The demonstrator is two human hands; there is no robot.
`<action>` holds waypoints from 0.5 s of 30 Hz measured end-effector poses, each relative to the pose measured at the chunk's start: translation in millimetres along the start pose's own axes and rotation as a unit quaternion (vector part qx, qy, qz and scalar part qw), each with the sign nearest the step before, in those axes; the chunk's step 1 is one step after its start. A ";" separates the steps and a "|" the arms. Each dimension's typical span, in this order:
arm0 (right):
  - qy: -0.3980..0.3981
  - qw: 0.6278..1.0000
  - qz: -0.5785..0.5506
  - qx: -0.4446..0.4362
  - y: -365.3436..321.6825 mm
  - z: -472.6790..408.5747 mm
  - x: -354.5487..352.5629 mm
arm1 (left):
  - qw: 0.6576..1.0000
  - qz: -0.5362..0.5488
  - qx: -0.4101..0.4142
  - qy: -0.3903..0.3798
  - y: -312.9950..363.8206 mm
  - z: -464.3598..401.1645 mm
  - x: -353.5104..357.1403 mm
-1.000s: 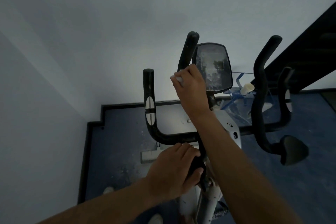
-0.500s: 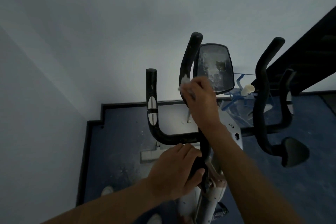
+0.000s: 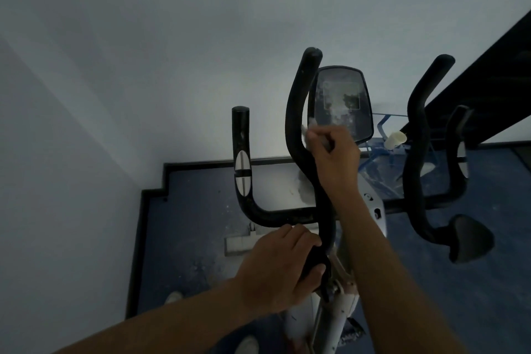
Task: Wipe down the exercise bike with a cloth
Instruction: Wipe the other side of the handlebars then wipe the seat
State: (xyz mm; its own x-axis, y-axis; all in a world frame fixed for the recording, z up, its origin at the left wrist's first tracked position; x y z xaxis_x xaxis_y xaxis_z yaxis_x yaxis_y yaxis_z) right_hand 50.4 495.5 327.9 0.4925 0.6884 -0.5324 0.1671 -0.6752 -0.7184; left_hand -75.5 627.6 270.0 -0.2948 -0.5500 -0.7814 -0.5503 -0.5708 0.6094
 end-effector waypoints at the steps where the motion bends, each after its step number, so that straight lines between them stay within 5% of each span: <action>1: 0.026 0.998 -0.041 0.029 -3.0 -7.7 0.8 | 1.000 0.001 -0.001 -0.003 0.0 -0.2 -0.2; 5: 0.093 0.982 -0.147 0.071 -10.4 -41.0 16.0 | 1.000 -0.010 -0.008 -0.007 0.8 -0.6 -1.2; 12: -0.036 0.996 -0.048 0.065 14.3 -7.9 19.9 | 1.000 -0.015 -0.009 -0.003 2.7 -0.7 -2.8; 15: 0.042 0.992 -0.092 0.070 1.4 -20.8 5.6 | 1.000 -0.019 -0.009 -0.009 3.4 -0.7 -3.0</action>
State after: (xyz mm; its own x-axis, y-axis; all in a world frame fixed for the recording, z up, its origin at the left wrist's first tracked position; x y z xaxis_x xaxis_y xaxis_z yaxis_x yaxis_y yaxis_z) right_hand 71.2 492.8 333.2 0.5354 0.7682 -0.3510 0.1441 -0.4926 -0.8582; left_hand -76.0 626.9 274.6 -0.2871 -0.5166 -0.8066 -0.5471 -0.6028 0.5808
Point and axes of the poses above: each hand's wrist, its own z-axis away from the middle knuckle, its own x-axis out of the palm, y = z × x, the point moved 10 cm from there along -z, towards the middle knuckle, and after that the axes turned 12 degrees about -x, right-handed, at the moved point
